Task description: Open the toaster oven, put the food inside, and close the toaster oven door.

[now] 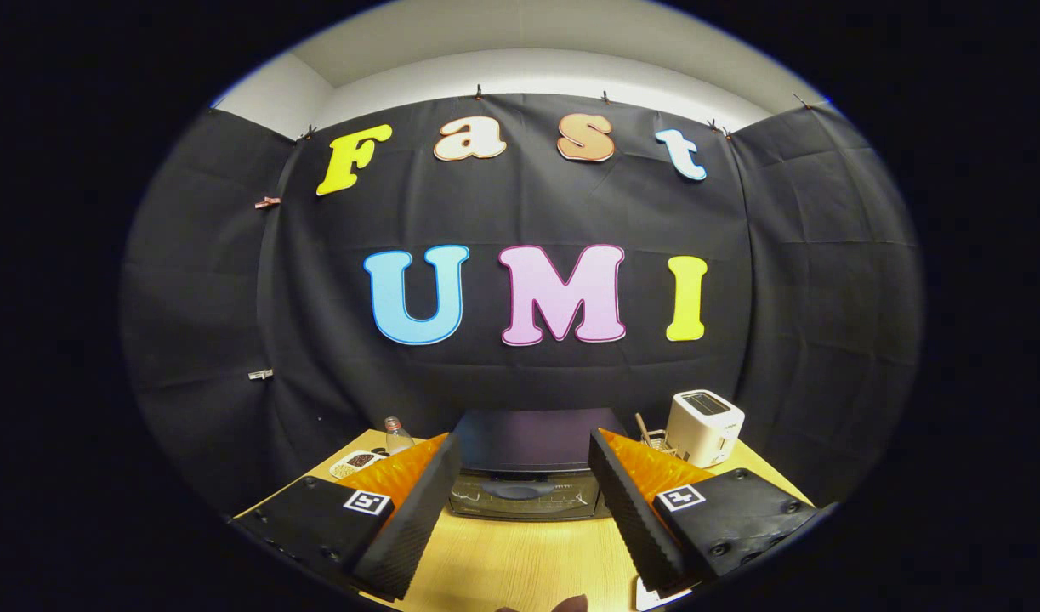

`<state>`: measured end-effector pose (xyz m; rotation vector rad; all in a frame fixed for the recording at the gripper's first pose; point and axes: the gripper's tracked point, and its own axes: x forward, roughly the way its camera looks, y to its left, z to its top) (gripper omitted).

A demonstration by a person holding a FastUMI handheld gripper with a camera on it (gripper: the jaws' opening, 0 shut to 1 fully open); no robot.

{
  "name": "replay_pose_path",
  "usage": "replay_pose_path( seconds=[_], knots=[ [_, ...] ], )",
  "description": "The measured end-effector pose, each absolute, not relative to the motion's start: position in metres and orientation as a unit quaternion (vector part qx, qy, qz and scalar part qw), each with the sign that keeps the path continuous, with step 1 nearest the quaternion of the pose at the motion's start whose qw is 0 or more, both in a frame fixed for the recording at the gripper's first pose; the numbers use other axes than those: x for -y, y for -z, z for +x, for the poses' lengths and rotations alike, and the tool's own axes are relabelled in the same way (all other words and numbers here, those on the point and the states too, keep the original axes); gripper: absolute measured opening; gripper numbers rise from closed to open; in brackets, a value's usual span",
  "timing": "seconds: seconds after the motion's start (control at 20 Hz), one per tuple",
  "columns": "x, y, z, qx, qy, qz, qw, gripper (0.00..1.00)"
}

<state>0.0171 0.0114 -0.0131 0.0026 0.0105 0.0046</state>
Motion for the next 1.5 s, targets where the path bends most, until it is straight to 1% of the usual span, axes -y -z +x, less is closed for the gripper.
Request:
replay_pose_path(
  seconds=[0.25,0.4,0.6,0.95,1.15,1.4,1.5],
  knots=[
    [-0.015,0.019,0.022,-0.010,-0.005,0.002,1.000,0.98],
    [-0.019,0.032,0.037,-0.024,-0.005,0.010,1.000,0.98],
    [-0.021,0.063,0.068,-0.048,-0.001,-0.003,0.999,0.98],
    [-0.031,0.148,0.134,-0.106,-0.008,-0.023,0.994,0.98],
    [-0.031,0.186,0.176,-0.133,-0.001,-0.018,0.991,0.98],
    [-0.023,0.210,0.203,-0.149,0.009,-0.032,0.988,0.98],
    [-0.018,0.209,0.210,-0.142,0.018,-0.032,0.989,0.98]
  ],
)
